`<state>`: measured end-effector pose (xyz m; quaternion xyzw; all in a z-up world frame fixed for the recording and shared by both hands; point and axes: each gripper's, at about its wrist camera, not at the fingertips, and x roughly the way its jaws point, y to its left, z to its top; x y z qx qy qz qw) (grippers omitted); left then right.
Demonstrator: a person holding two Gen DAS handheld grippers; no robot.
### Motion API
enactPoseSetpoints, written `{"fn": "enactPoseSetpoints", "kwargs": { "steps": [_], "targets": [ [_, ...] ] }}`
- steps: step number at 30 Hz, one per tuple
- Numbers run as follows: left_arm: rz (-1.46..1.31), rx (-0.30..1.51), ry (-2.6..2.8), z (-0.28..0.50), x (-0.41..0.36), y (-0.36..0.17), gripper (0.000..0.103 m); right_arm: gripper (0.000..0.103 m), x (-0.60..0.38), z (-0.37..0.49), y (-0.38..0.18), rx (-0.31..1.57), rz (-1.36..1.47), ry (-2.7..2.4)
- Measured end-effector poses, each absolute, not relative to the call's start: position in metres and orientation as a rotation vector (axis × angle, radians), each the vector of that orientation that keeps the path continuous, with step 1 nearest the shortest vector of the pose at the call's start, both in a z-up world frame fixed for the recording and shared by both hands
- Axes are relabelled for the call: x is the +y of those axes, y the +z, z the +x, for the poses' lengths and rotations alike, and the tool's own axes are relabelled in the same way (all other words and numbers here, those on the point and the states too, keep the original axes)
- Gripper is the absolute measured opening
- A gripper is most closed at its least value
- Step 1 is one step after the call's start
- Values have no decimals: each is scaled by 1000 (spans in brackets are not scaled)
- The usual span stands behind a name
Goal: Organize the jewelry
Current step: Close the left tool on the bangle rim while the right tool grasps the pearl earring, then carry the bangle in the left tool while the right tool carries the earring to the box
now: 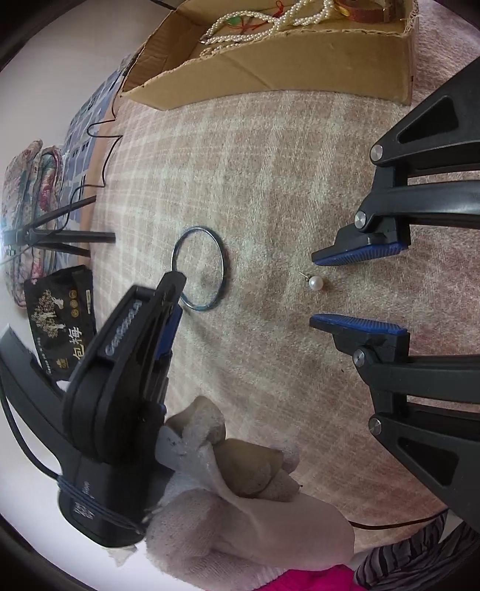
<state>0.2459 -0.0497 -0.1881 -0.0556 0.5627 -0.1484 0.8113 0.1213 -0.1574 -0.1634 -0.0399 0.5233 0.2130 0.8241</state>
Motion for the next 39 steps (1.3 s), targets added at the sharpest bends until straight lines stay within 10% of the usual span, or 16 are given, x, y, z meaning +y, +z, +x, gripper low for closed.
{"fn": "enactPoseSetpoints", "kwargs": {
  "steps": [8,20,39],
  "targets": [
    [-81,1194,-284,247,-48,-197,3,25,-151,118,-167,1115,-118,447],
    [-67,1179,-280,244,-47,-195,2,7,-149,120,-168,1108,-147,429],
    [-119,1091,-294,219,-35,-147,1,6,-164,105,-130,1020,-120,423]
  ]
}}
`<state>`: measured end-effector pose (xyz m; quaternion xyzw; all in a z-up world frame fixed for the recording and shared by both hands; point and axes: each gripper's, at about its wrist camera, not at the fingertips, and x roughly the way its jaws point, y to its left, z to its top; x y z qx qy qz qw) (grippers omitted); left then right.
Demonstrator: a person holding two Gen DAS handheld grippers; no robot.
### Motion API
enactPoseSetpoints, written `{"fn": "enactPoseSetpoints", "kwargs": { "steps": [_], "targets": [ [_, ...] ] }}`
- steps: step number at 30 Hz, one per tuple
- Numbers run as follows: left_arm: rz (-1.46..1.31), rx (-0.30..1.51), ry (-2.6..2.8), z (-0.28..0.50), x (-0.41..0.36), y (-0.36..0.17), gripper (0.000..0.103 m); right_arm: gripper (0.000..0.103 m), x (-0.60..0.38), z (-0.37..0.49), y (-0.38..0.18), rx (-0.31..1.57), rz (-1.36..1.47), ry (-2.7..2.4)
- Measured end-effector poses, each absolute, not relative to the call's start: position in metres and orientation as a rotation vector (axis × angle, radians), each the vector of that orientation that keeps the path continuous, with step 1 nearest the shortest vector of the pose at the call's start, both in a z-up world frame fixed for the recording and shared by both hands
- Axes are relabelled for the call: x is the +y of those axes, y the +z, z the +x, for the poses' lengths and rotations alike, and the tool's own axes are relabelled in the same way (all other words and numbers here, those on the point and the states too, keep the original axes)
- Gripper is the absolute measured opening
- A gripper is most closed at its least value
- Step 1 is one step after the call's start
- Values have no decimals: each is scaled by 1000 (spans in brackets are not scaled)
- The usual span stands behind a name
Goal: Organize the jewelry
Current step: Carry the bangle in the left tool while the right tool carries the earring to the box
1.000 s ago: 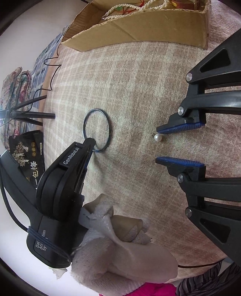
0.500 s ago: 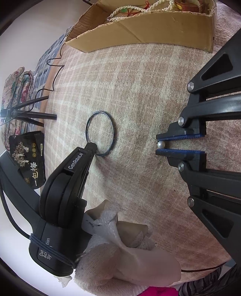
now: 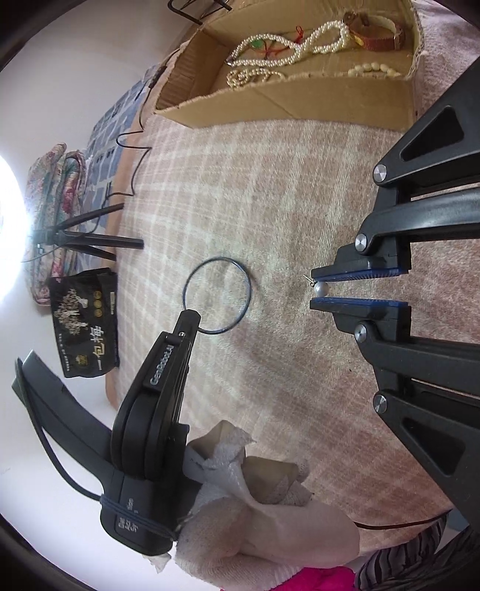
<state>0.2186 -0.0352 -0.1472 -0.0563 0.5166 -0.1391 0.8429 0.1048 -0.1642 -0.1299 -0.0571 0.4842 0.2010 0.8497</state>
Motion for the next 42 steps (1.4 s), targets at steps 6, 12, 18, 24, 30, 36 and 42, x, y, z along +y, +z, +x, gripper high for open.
{"fn": "enactPoseSetpoints", "kwargs": {
  "steps": [6,12,18,24,30,36,42],
  "targets": [
    [-134,1042,-337,206,-43,-122,1,6,-170,98,-114,982,-113,422],
    [-173,1006,-374,199,-50,-100,1,6,-185,98,-96,945,-84,417],
    [-196,964,-411,194,-62,-79,1,6,-209,99,-76,897,-52,383],
    [-201,928,-452,190,-79,-63,1,6,-239,104,-59,858,-16,330],
    [-195,908,-491,194,-105,-53,1,6,-268,103,-47,837,24,287],
    [-182,881,-541,203,-139,-42,1,6,-289,103,-45,838,42,255],
    [-170,880,-576,222,-170,-41,1,6,-307,109,-52,854,69,228]
  ]
}}
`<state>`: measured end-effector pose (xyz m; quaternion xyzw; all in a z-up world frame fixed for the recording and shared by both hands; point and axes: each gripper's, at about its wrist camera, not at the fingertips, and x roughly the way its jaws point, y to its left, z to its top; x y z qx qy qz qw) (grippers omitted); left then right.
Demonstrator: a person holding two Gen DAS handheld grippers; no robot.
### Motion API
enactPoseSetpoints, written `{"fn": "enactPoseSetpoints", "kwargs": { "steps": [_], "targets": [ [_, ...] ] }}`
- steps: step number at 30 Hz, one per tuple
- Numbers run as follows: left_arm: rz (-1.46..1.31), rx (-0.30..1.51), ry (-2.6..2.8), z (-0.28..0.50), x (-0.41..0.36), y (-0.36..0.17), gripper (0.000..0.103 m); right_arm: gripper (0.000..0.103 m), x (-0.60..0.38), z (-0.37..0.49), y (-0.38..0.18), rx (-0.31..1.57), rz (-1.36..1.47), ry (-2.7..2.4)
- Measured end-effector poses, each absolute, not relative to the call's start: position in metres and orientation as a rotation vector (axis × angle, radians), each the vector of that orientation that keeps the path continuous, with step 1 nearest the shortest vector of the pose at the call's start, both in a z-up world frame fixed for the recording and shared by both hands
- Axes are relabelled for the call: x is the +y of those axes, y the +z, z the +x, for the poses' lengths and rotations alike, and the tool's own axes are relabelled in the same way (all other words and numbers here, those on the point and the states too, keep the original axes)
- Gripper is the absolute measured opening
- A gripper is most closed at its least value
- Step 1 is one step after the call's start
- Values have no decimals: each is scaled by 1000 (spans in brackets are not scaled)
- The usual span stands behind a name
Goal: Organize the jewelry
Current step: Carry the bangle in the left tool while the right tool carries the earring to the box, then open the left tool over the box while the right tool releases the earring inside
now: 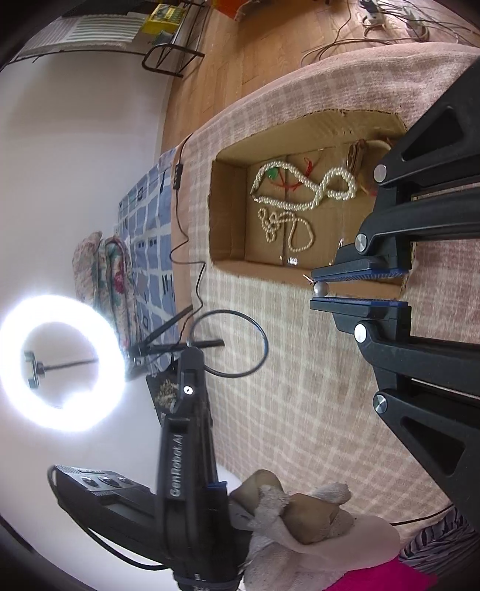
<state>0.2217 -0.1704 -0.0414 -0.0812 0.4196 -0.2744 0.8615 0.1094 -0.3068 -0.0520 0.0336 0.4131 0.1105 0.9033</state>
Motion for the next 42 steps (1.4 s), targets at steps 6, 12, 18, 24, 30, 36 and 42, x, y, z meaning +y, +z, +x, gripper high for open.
{"fn": "enactPoseSetpoints", "kwargs": {
  "steps": [6,12,18,24,30,36,42],
  "targets": [
    [-166,895,-576,243,-193,-50,1,6,-318,118,-60,873,108,209],
    [-151,905,-564,261,-210,-58,1,6,-325,128,-70,892,125,194],
    [-117,919,-535,275,-220,-66,1,6,-327,135,-80,923,132,193],
    [-74,917,-523,278,-228,-71,1,7,-327,137,-88,947,131,192],
    [-53,897,-522,274,-234,-67,1,8,-325,137,-90,951,122,189],
    [-26,884,-527,270,-237,-61,1,31,-322,135,-88,948,116,193],
    [-1,869,-523,263,-239,-57,38,72,-316,131,-84,928,82,176]
  ]
}}
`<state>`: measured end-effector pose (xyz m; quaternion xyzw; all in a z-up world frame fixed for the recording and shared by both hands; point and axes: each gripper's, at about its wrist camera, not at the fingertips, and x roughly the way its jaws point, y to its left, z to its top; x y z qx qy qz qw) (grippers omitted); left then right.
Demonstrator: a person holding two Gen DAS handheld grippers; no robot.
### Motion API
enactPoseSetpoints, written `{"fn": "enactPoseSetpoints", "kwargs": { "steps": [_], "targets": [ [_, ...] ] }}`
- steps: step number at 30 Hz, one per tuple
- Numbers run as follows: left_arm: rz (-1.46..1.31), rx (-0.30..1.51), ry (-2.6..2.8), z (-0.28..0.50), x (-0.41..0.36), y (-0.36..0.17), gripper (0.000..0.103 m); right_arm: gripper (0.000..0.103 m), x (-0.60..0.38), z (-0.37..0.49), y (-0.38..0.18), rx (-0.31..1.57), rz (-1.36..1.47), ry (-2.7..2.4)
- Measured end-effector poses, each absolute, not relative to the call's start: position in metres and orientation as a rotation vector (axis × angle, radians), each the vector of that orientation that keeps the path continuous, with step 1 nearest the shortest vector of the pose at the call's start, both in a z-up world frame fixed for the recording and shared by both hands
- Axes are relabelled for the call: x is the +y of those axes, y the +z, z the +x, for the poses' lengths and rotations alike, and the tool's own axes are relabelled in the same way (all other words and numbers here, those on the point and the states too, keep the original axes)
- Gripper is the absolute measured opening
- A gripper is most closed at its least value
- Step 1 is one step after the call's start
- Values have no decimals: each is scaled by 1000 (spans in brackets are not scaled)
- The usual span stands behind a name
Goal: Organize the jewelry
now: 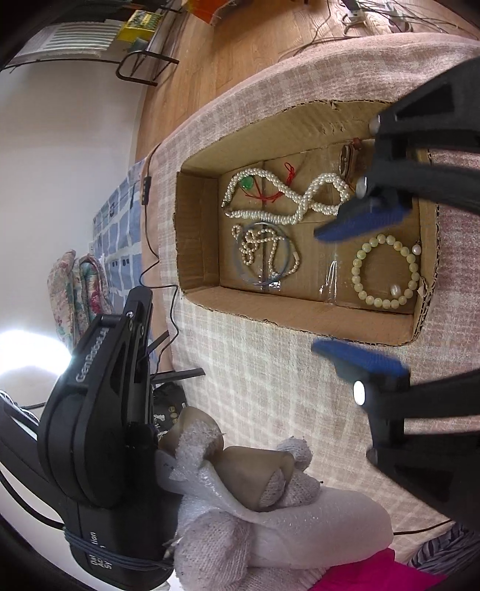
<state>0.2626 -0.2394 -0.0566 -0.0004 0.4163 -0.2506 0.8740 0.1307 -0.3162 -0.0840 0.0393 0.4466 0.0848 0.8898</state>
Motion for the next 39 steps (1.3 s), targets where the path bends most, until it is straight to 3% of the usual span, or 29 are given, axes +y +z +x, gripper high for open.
{"fn": "enactPoseSetpoints", "kwargs": {
  "steps": [1,5,7,10,16,19,26,29,39],
  "targets": [
    [-1,857,-520,261,-239,-55,46,73,-315,130,-83,923,79,173],
    [4,850,-517,258,-238,-51,47,88,-315,128,-79,904,68,152],
    [3,850,-522,257,-238,-50,48,88,-315,127,-77,903,65,147],
    [5,835,-513,253,-235,-45,62,92,-313,127,-76,904,59,141],
    [2,824,-506,245,-230,-36,64,94,-311,123,-68,886,40,112],
    [3,812,-497,240,-226,-30,72,94,-312,120,-64,877,32,87],
    [13,785,-484,226,-216,-16,73,94,-315,111,-51,849,18,33],
    [27,768,-477,218,-211,-9,74,103,-315,106,-45,826,6,6],
    [25,715,-448,190,-182,16,79,103,-308,89,-18,765,-25,-30]
  ]
}}
